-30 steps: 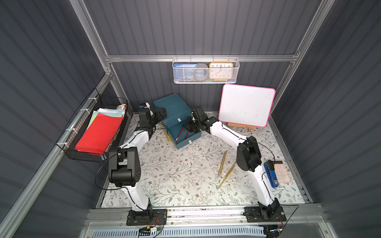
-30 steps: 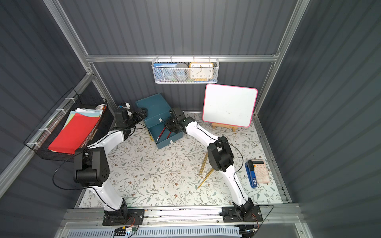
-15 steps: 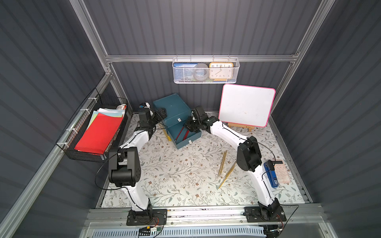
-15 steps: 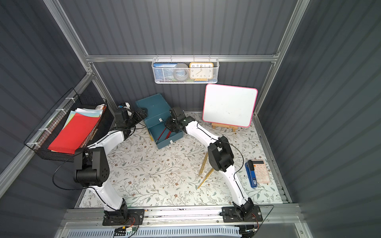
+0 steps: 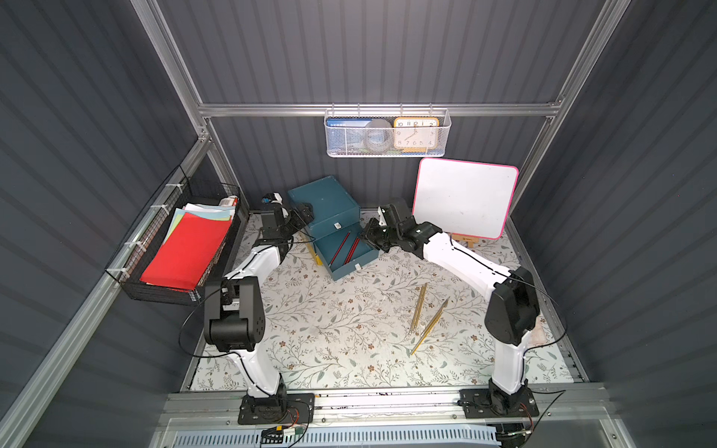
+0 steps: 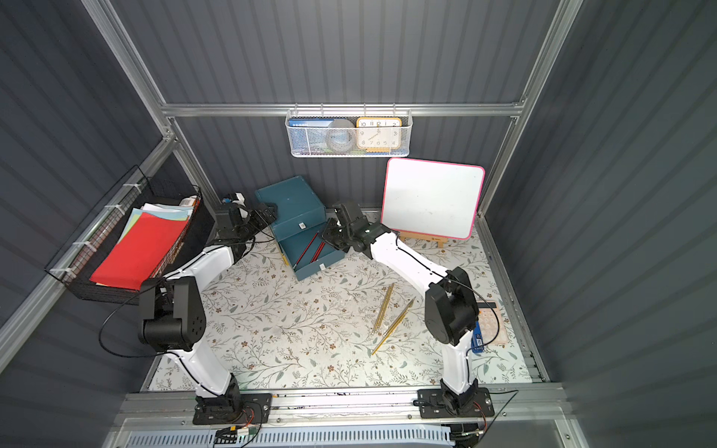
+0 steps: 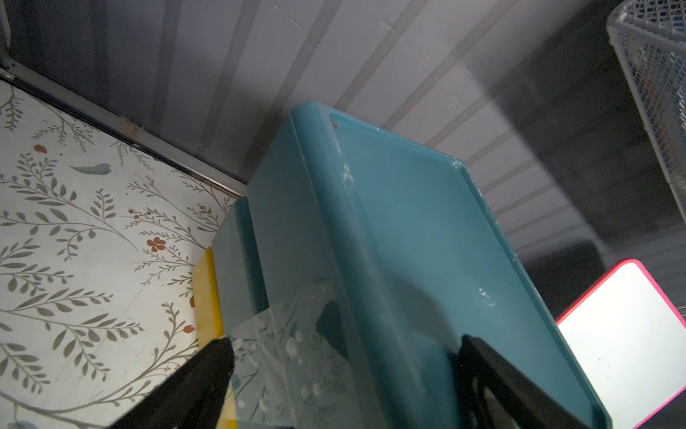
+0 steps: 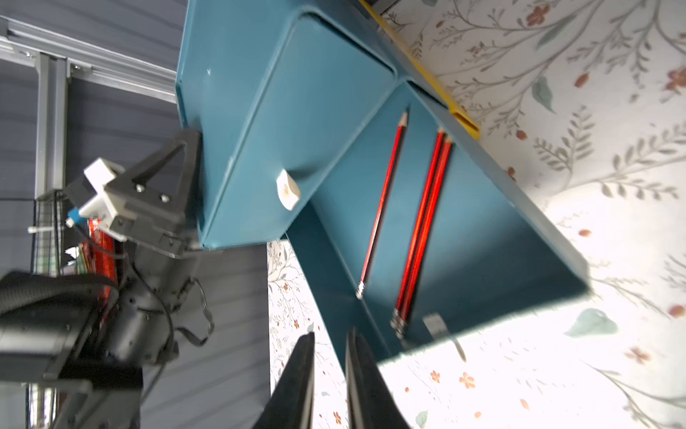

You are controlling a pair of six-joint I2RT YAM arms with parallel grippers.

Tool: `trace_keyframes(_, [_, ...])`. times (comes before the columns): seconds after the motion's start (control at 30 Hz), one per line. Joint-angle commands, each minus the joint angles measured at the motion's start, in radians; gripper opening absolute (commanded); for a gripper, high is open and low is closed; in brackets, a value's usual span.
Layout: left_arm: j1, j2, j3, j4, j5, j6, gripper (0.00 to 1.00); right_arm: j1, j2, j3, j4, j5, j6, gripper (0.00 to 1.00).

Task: Please place the pencils in the drawer according to their color
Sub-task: Place the pencil in the drawer, then close the drawer in the storage box.

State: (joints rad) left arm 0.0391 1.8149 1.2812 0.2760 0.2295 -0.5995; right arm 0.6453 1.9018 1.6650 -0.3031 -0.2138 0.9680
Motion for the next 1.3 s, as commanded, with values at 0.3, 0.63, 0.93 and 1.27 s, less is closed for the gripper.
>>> trace_keyframes(0.3, [-0.005,0.001,-0.015,-0.081,0.006,0.046,1.0,-0.02,-0.05,-0.385,0.263,-0.022,0.132,0.21])
trace_keyframes(0.63, [-0.005,0.006,-0.022,-0.083,0.005,0.053,1.0,-0.021,0.108,-0.272,0.331,-0.068,0.226,0.21])
trace_keyframes(0.93, [-0.005,0.007,-0.034,-0.081,0.001,0.052,1.0,-0.018,0.259,-0.039,0.314,-0.077,0.297,0.2])
trace_keyframes(1.27, [-0.01,0.006,-0.039,-0.081,-0.004,0.046,1.0,-0.019,0.376,0.112,0.358,-0.09,0.385,0.2])
